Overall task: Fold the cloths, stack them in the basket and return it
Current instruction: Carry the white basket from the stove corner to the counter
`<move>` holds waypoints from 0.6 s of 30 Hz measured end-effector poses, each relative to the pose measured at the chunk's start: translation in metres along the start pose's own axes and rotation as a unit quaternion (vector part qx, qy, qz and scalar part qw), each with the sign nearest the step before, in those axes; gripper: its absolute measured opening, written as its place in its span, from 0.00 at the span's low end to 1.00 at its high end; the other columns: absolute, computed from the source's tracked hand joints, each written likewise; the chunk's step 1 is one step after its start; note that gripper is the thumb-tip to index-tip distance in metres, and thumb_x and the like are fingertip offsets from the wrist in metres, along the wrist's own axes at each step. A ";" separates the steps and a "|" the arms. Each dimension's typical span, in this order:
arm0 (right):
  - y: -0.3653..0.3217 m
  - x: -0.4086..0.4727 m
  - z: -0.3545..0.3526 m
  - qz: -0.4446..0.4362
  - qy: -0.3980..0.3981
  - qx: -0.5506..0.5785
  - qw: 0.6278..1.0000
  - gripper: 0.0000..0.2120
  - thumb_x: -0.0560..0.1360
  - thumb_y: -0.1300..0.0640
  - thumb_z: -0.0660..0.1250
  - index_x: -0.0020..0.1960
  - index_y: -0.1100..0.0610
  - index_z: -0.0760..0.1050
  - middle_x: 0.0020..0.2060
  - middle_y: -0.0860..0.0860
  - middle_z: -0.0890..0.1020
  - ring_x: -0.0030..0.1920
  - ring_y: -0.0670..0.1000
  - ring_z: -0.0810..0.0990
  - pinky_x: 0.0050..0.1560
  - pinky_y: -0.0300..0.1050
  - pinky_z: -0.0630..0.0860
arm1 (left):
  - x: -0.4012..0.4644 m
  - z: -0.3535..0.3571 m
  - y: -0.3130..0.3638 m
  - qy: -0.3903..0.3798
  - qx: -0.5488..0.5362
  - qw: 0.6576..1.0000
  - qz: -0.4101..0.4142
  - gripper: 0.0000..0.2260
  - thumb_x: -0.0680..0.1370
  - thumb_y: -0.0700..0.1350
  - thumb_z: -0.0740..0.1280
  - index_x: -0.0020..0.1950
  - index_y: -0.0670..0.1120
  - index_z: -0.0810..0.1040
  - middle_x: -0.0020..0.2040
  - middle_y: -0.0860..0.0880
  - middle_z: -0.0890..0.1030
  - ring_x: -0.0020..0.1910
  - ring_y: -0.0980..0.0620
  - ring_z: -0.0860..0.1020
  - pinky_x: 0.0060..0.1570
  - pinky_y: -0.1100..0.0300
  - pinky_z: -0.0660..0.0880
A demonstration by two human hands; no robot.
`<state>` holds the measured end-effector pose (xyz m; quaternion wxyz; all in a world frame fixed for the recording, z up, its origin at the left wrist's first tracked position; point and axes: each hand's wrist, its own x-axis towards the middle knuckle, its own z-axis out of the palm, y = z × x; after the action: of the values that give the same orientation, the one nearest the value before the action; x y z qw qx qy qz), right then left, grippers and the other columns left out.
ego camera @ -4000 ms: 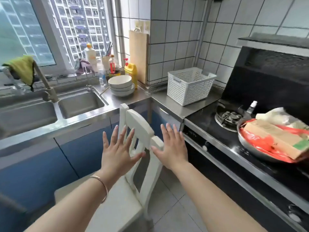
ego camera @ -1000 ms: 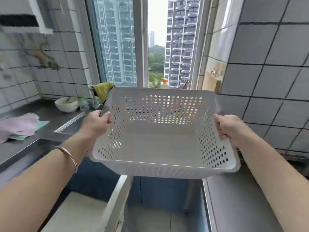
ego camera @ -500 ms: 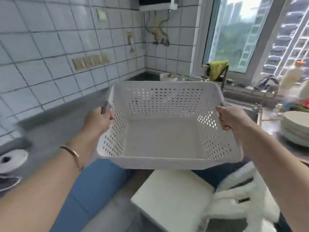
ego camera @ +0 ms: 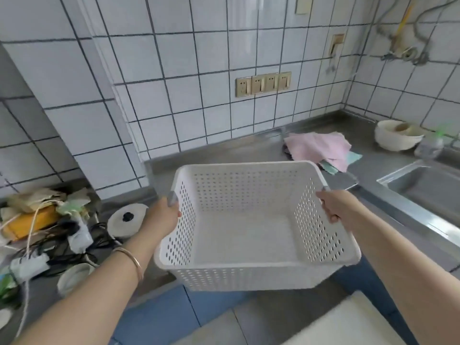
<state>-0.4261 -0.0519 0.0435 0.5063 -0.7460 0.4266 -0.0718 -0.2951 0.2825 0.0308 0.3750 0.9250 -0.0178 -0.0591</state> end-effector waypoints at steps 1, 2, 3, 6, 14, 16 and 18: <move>-0.010 0.015 0.012 0.003 -0.010 -0.010 1.000 0.17 0.77 0.57 0.61 0.30 0.59 0.66 0.19 0.52 0.67 0.22 0.50 0.63 0.25 0.40 0.60 | 0.014 -0.001 -0.002 -0.001 0.008 1.000 -0.015 0.14 0.80 0.50 0.54 0.49 0.43 0.75 0.39 0.48 0.78 0.34 0.50 0.74 0.30 0.60 0.64; -0.024 0.034 0.026 0.004 -0.021 -0.021 1.000 0.17 0.77 0.57 0.61 0.30 0.60 0.66 0.18 0.52 0.67 0.22 0.50 0.63 0.25 0.40 0.61 | 0.032 -0.002 -0.004 -0.002 0.012 1.000 -0.029 0.14 0.80 0.50 0.54 0.46 0.44 0.75 0.40 0.47 0.78 0.34 0.49 0.74 0.30 0.60 0.64; -0.037 0.050 0.037 0.003 -0.031 -0.030 0.999 0.17 0.77 0.57 0.60 0.31 0.60 0.66 0.18 0.52 0.67 0.22 0.50 0.63 0.25 0.40 0.61 | 0.048 -0.003 -0.005 -0.002 0.008 0.999 -0.039 0.14 0.80 0.50 0.54 0.43 0.45 0.75 0.41 0.45 0.79 0.34 0.48 0.74 0.30 0.60 0.65; -0.074 0.092 0.070 0.006 -0.053 -0.032 0.998 0.15 0.77 0.58 0.60 0.32 0.58 0.65 0.24 0.53 0.65 0.23 0.49 0.60 0.25 0.38 0.58 | 0.091 -0.005 -0.010 -0.003 -0.032 0.997 -0.068 0.13 0.80 0.50 0.55 0.43 0.47 0.74 0.45 0.44 0.80 0.38 0.45 0.77 0.37 0.57 0.69; -0.152 0.197 0.153 -0.001 -0.088 -0.044 0.995 0.12 0.79 0.58 0.59 0.37 0.60 0.69 0.26 0.53 0.65 0.22 0.49 0.61 0.15 0.30 0.56 | 0.219 -0.008 -0.013 -0.008 -0.066 0.991 -0.115 0.08 0.77 0.46 0.59 0.45 0.43 0.74 0.39 0.44 0.77 0.34 0.47 0.74 0.35 0.59 0.67; -0.164 0.214 0.170 -0.003 -0.094 -0.057 0.994 0.14 0.78 0.57 0.60 0.34 0.58 0.69 0.26 0.53 0.67 0.20 0.49 0.65 0.18 0.34 0.61 | 0.249 -0.009 -0.017 -0.007 -0.061 0.991 -0.123 0.08 0.77 0.44 0.59 0.42 0.43 0.73 0.35 0.45 0.75 0.31 0.48 0.72 0.32 0.60 0.66; -0.180 0.237 0.188 -0.019 -0.084 -0.090 0.992 0.15 0.77 0.55 0.60 0.32 0.57 0.67 0.26 0.53 0.70 0.23 0.50 0.67 0.23 0.39 0.64 | 0.279 -0.012 -0.020 0.002 -0.037 0.991 -0.127 0.09 0.77 0.42 0.59 0.37 0.44 0.70 0.33 0.44 0.74 0.32 0.46 0.72 0.33 0.59 0.67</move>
<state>-0.0757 -0.0673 0.0239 0.4692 -0.8000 0.3735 0.0202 -0.0170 0.2838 -0.0010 0.3984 0.9054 0.1032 -0.1046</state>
